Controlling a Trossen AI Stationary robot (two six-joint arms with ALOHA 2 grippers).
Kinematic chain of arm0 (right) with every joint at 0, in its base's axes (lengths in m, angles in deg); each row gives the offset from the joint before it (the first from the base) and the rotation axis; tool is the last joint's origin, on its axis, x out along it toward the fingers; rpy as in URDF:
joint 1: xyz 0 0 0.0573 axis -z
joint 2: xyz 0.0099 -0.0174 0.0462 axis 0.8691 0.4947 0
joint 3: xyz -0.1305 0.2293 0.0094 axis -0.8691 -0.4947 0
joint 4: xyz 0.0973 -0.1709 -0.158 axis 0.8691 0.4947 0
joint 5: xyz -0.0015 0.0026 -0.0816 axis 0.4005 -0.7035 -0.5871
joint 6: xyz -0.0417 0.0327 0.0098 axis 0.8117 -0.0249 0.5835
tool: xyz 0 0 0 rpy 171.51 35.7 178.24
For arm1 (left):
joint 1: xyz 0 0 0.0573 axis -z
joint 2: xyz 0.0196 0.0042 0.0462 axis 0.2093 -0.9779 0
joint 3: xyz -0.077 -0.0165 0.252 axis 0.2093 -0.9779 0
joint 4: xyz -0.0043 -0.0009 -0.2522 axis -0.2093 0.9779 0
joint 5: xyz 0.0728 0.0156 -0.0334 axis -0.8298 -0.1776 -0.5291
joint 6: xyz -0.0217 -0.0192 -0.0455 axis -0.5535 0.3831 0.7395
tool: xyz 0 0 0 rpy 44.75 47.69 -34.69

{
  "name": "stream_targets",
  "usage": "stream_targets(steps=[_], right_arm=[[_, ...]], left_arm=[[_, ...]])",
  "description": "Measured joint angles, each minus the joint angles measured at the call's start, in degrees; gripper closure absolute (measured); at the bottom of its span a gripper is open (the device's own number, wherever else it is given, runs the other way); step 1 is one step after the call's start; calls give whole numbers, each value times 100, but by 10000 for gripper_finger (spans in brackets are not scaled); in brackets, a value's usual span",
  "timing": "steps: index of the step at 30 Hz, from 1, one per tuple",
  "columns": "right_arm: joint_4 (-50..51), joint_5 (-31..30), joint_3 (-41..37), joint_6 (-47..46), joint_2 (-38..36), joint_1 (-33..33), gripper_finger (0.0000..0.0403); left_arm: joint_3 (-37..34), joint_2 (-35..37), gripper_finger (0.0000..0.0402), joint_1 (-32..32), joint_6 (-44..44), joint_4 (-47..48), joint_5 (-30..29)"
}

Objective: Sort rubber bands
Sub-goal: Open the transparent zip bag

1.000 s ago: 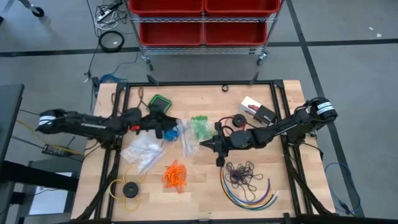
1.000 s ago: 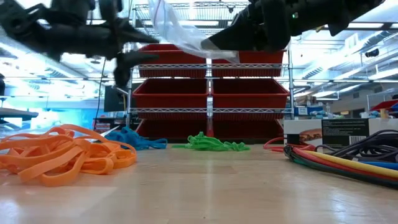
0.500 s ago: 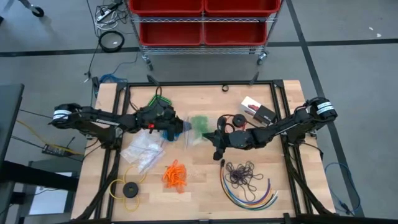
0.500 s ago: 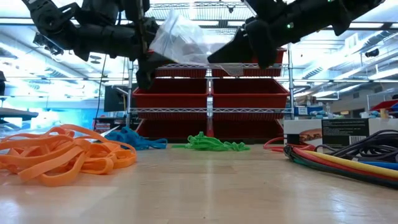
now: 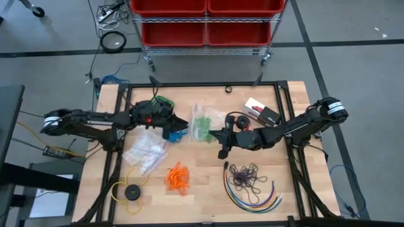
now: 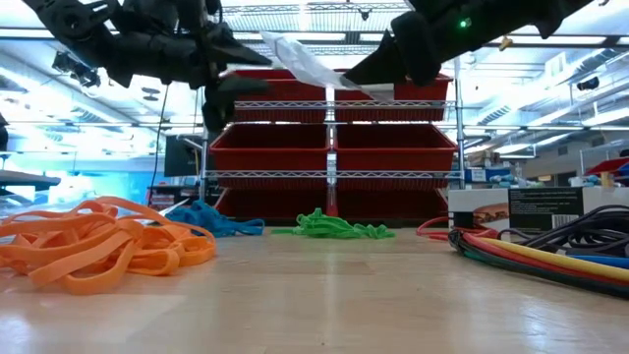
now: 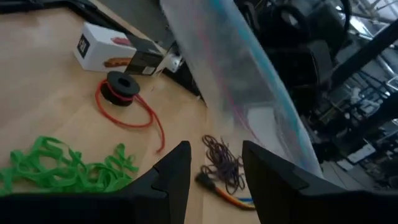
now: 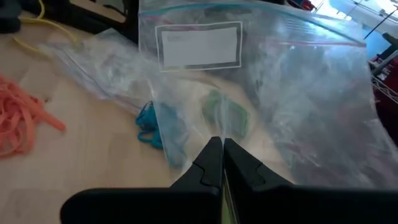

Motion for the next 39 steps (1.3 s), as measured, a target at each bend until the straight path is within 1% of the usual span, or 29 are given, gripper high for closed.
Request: stream_targets(steps=[10, 18, 22, 26, 33, 36, 39], right_arm=[[292, 2, 0, -236, 16, 0, 403], [384, -25, 0, -243, 16, 0, 403], [391, -28, 0, -254, 18, 2, 403], [375, -28, -1, -254, 18, 11, 403], [389, -28, 0, -344, 21, 22, 403], [418, -26, 0, -348, 23, 22, 403], [417, 31, 0, -350, 25, 22, 403]], left_arm=[[0, -16, 249, 2, 298, -53, 149], [2, -5, 249, 2, 643, -494, 281], [0, -40, 249, 2, 639, -316, 208], [2, -277, 249, 47, 677, -467, 186], [2, -987, 249, 179, 958, -1478, 150], [1, -1121, 252, 176, 978, -1514, 54], [2, -1189, 265, 175, 928, -1530, 33]])
